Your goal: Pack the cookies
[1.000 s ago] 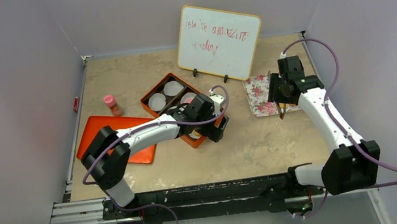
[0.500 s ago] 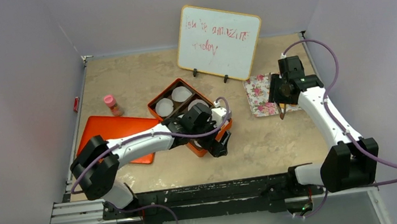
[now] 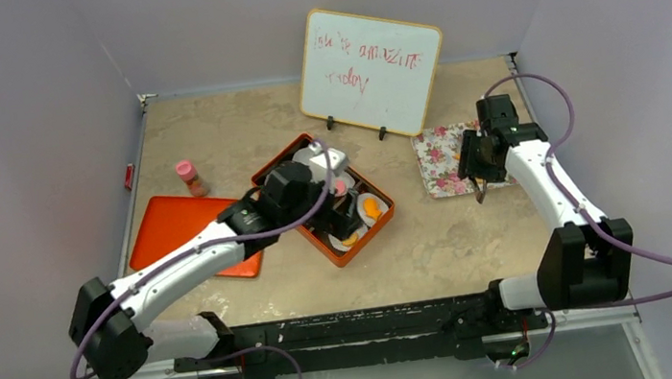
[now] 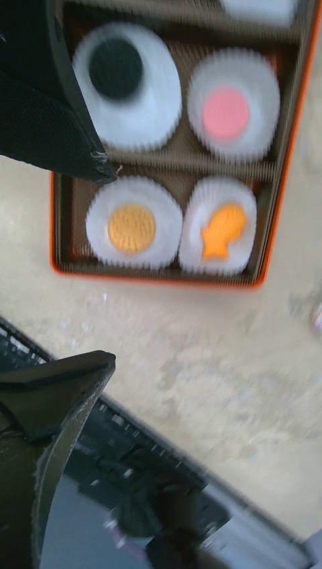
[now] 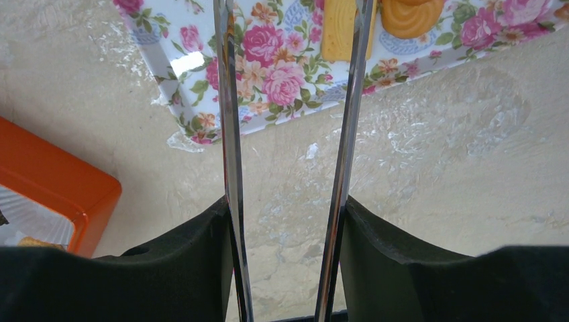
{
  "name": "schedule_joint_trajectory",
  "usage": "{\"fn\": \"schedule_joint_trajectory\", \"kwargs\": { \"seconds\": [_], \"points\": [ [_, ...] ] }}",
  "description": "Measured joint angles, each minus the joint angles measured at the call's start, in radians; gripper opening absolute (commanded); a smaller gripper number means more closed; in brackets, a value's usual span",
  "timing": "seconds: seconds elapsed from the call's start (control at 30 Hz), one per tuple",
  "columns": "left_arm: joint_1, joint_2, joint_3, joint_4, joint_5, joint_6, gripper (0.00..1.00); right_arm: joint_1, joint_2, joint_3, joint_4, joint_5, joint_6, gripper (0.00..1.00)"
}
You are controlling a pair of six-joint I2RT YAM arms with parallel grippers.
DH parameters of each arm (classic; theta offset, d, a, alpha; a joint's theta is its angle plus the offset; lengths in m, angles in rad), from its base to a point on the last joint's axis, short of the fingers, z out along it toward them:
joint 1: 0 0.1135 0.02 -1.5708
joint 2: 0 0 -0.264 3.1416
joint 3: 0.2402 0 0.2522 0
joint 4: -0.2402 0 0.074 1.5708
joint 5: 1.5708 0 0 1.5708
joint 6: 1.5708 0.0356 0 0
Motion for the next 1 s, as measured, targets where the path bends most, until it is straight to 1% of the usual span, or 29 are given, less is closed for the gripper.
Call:
{"fn": "schedule_joint_trajectory", "kwargs": {
  "seconds": [0.13,0.47,0.57,0.7,1.0],
  "points": [
    [0.119,-0.109,-0.053,-0.024,-0.098,-0.003,0.98,-0.018,0.007,0.0,-0.015,-0.016,0.0,0.55],
    [0.303,-0.356,-0.179,-0.086,-0.32,0.034,1.0,-0.076,0.007,0.0,-0.098,-0.064,0.002,0.56],
    [0.318,-0.424,-0.225,-0.085,-0.397,0.048,1.0,-0.082,0.007,0.0,-0.126,-0.083,0.002,0.56],
    [0.319,-0.465,-0.264,-0.074,-0.471,0.053,1.0,-0.083,0.007,0.0,-0.155,-0.094,0.002,0.56],
    [0.32,-0.482,-0.279,-0.042,-0.525,0.075,1.0,-0.098,0.02,-0.003,-0.171,-0.11,0.003,0.55]
  ]
}}
